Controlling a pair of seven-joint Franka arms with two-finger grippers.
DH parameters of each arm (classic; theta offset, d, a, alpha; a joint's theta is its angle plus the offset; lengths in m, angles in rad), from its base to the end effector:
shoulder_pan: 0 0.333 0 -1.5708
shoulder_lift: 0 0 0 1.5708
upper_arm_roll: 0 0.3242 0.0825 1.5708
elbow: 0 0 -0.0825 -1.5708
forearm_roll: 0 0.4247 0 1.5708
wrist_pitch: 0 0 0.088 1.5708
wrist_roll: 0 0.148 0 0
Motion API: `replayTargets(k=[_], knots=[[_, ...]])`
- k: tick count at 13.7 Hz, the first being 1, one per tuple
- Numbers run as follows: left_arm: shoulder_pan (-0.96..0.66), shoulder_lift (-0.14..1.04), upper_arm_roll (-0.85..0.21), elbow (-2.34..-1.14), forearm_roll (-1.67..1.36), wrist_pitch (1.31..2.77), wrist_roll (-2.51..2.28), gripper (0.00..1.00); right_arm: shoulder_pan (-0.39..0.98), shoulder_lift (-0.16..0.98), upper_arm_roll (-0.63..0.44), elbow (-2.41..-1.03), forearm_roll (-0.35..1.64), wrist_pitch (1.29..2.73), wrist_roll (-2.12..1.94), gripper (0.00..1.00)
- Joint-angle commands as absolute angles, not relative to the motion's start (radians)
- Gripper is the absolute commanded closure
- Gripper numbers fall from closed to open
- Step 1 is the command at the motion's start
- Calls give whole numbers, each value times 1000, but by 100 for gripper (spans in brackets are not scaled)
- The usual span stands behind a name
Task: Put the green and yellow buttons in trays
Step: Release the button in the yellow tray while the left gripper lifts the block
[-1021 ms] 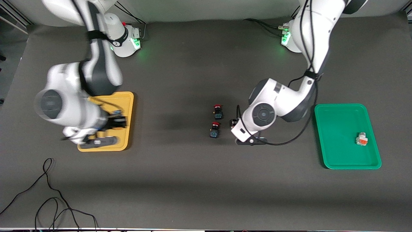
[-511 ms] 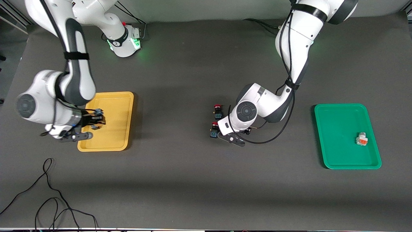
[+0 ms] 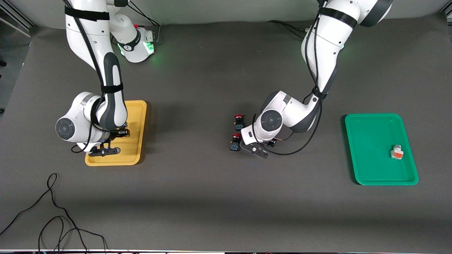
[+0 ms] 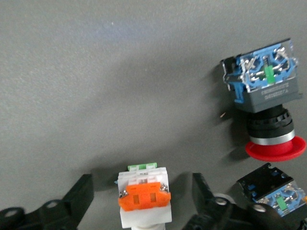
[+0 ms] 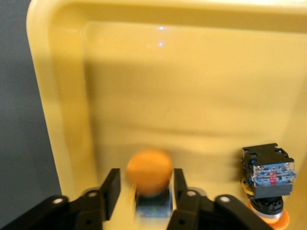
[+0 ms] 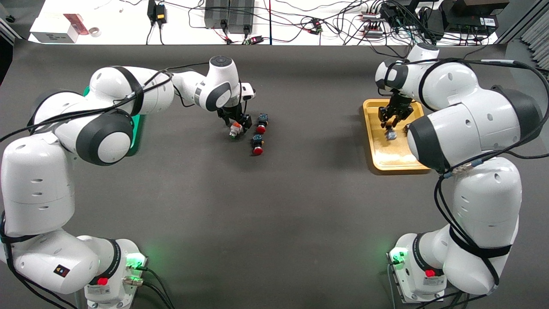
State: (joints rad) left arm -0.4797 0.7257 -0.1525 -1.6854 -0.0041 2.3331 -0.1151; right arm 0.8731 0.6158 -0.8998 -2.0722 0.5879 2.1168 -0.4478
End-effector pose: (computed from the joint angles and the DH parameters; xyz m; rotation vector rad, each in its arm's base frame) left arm 0.5666 -0.4103 0.1103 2.9775 -0.7283 -0.1594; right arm 0.5712 -0.0015 0.1481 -3.0865 -0.0858 0.3911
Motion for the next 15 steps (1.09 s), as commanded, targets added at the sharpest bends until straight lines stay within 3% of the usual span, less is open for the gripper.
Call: replayTargets(k=[1, 8, 12, 15], knots=[[-495, 709, -146, -1710, 8, 2347, -124, 100, 873, 620, -908, -2031, 624, 2082, -465, 0], [-491, 640, -144, -1698, -3, 2271, -211, 100, 890, 572, -1026, -1665, 494, 1653, -410, 0], [-427, 473, -123, -1577, -2, 1862, -227, 100, 891, 560, -1091, -1510, 470, 1475, -411, 0], [-347, 410, -110, -1467, 9, 1642, -221, 100, 938, 490, -1138, -1503, 424, 1443, -411, 0]])
